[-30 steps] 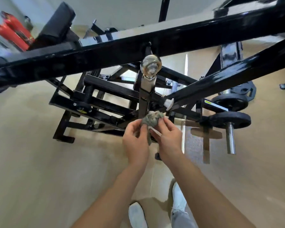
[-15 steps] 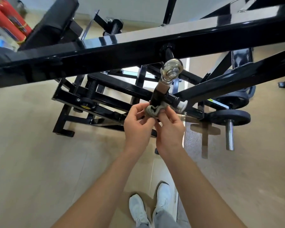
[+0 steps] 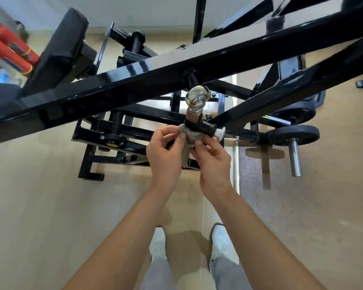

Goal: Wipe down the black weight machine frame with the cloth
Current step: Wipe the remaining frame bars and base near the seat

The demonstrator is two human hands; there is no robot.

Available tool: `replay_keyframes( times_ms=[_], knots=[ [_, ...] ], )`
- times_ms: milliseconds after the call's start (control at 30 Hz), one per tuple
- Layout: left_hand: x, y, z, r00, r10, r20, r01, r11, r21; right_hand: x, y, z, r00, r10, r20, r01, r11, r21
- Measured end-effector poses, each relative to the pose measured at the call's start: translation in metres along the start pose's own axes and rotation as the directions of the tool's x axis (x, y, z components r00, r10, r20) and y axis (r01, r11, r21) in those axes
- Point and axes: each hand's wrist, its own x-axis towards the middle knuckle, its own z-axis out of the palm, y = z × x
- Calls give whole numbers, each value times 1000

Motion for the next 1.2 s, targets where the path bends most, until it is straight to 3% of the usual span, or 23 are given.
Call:
replay_keyframes(
  times_ms=[133, 300, 433, 567, 667, 800, 967, 1200],
  knots=[
    [20, -19, -8, 991, 49, 125, -55, 997, 45, 10, 10, -2, 995, -83, -52, 75, 989, -129],
    [35, -57, -12, 951, 130, 281, -158, 984, 79, 13, 35, 3, 979, -147, -144, 123, 978, -167],
    [46, -74, -15, 906, 323, 273, -388, 891, 236, 17, 56, 1, 966, -197, -167, 169, 971, -170],
    [46, -82, -15, 868, 405, 287, -452, 884, 119, 25, 68, -3, 954, -232, -192, 193, 960, -201],
    [40, -104, -15, 905, 346, 247, -387, 911, 143, 32, 87, -14, 958, -220, -184, 162, 945, -285],
    [32, -159, -14, 951, 163, 263, -232, 937, 260, 47, 129, -34, 971, -180, -156, 96, 896, -433],
    [39, -223, -10, 956, 53, 290, -155, 928, 339, 69, 181, -57, 989, -104, -108, 43, 887, -460],
    [46, -303, -10, 913, -33, 407, -97, 951, 295, 106, 272, -77, 964, -128, -235, -13, 855, -518]
  ],
)
